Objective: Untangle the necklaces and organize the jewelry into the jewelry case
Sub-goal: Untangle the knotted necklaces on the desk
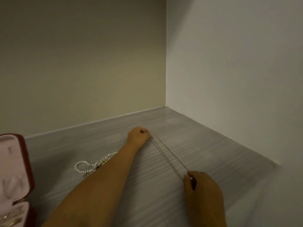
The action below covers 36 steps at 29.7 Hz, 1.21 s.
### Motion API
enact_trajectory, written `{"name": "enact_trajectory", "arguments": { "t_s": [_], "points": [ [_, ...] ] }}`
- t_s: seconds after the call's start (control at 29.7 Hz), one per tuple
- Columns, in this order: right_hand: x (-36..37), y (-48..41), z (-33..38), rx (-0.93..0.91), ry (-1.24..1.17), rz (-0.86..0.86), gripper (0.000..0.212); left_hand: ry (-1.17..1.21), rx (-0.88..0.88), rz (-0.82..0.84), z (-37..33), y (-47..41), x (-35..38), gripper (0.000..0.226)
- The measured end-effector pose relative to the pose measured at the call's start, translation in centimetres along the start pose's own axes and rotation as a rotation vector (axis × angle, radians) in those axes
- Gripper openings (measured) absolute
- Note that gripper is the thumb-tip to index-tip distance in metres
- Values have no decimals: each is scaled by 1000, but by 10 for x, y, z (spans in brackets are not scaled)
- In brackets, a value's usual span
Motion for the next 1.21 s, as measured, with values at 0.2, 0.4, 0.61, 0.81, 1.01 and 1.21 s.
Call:
{"name": "enact_trajectory", "arguments": {
  "t_s": [0.2, 0.4, 0.61, 0.81, 1.01, 1.21],
  "points": [
    [-11, -2, 2, 9, -82, 13, 30, -18, 95, 116, -20, 54, -33, 12],
    [-5, 15, 19, -56, -58, 52, 29, -98, 106, 218, -7, 134, -88, 6],
    [17, 57, 80, -279, -223, 200, 24, -524, 107, 281, 13, 194, -142, 13],
    [73, 106, 154, -413, -329, 573, 35, -746, -31, 373, 56, 230, -168, 46],
    [95, 100, 164, -318, -210, 575, 33, -683, 107, 251, 47, 228, -153, 26],
    [93, 94, 161, -243, -295, 574, 17, -600, 188, 270, 40, 233, -138, 14]
  ]
}}
Point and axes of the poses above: each hand's wrist, its own y-axis away from the middle knuckle, its own x-axis out of the palm, z = x × y, the point moved 9 cm from there along -y, towards the middle knuckle, and after that the axes turned 3 degrees about -y, right-handed, at the moved point
